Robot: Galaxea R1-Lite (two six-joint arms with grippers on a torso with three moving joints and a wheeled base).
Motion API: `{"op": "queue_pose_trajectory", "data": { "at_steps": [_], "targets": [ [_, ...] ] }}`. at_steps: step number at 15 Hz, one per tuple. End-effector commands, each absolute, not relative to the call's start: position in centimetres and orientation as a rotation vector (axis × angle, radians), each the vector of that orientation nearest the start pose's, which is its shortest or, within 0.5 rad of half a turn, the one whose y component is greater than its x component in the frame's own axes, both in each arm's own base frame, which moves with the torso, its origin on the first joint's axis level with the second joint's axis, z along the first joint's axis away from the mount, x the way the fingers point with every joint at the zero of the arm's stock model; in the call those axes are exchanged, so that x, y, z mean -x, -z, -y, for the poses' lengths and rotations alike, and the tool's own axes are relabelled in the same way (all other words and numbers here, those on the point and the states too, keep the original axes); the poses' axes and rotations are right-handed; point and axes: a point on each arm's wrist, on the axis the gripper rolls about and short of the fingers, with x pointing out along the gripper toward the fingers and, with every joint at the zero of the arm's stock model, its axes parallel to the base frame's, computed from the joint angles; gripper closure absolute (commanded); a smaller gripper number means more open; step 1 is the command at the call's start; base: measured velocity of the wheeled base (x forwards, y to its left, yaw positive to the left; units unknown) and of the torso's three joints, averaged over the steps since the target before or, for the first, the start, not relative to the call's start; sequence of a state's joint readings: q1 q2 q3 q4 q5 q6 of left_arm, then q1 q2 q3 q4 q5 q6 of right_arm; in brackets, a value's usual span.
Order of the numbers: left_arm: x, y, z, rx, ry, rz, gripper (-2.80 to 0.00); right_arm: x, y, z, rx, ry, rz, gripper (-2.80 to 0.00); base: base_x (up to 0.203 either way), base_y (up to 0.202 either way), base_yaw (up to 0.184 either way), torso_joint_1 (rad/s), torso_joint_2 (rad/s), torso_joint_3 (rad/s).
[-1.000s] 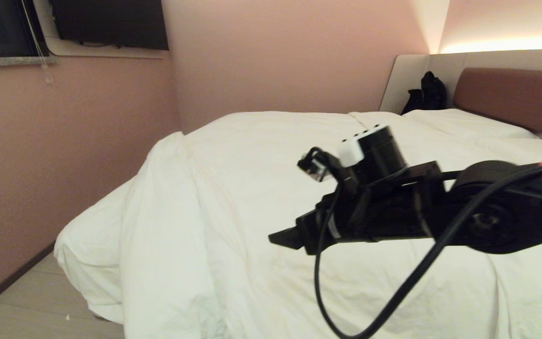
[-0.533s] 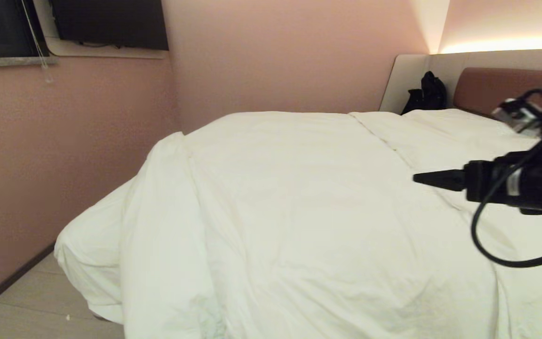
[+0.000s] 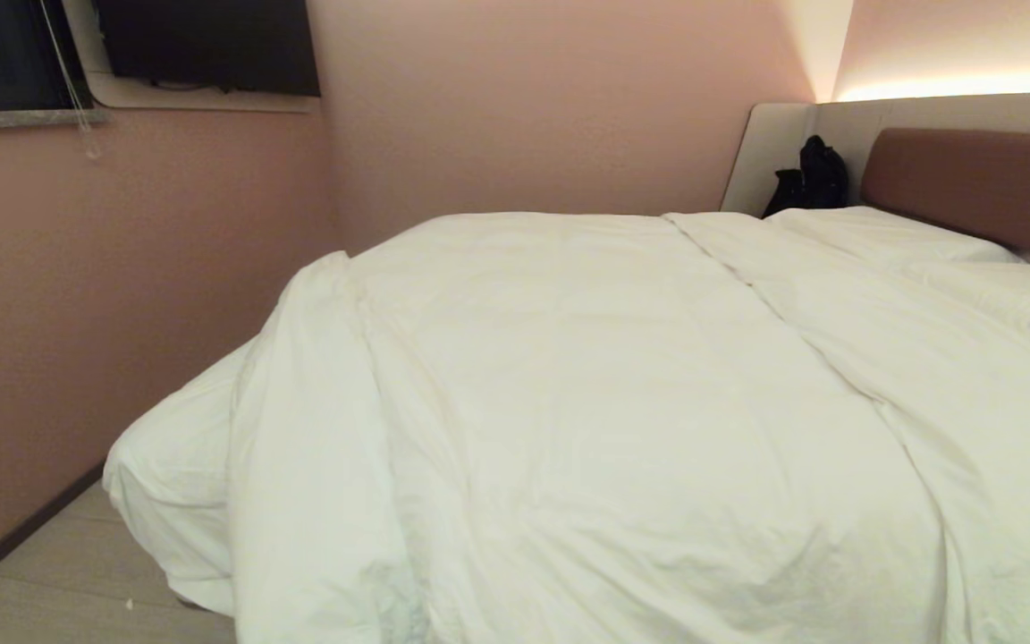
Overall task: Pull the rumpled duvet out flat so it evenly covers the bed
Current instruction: Hold the folded corner of the quilt
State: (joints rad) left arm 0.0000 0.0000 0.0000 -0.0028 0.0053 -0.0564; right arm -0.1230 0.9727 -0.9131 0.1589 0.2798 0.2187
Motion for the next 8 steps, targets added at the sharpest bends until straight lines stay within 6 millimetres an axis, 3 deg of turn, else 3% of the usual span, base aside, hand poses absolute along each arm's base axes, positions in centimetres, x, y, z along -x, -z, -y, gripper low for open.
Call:
{"op": "queue_pose_trajectory", "data": {
  "at_steps": [1, 5, 8],
  "targets": [
    [2.3, -7.6, 0.0, 0.058, -0.006, 0.003, 0.0, -8.0, -29.7, 0.6, -0.237, -0.071, -0.153, 0.0, 0.0, 0.0, 0.0, 0.0, 0.0, 0.0],
    [2.3, -7.6, 0.0, 0.057, -0.006, 0.003, 0.0, -5.3, -30.4, 0.4, -0.219, -0.002, -0.054, 0.0, 0.0, 0.0, 0.0, 0.0, 0.0, 0.0],
    [2.3, -7.6, 0.0, 0.058, -0.006, 0.003, 0.0, -1.3, -30.5, 0.0, -0.206, 0.039, 0.047, 0.0, 0.0, 0.0, 0.0, 0.0, 0.0, 0.0]
  ]
}}
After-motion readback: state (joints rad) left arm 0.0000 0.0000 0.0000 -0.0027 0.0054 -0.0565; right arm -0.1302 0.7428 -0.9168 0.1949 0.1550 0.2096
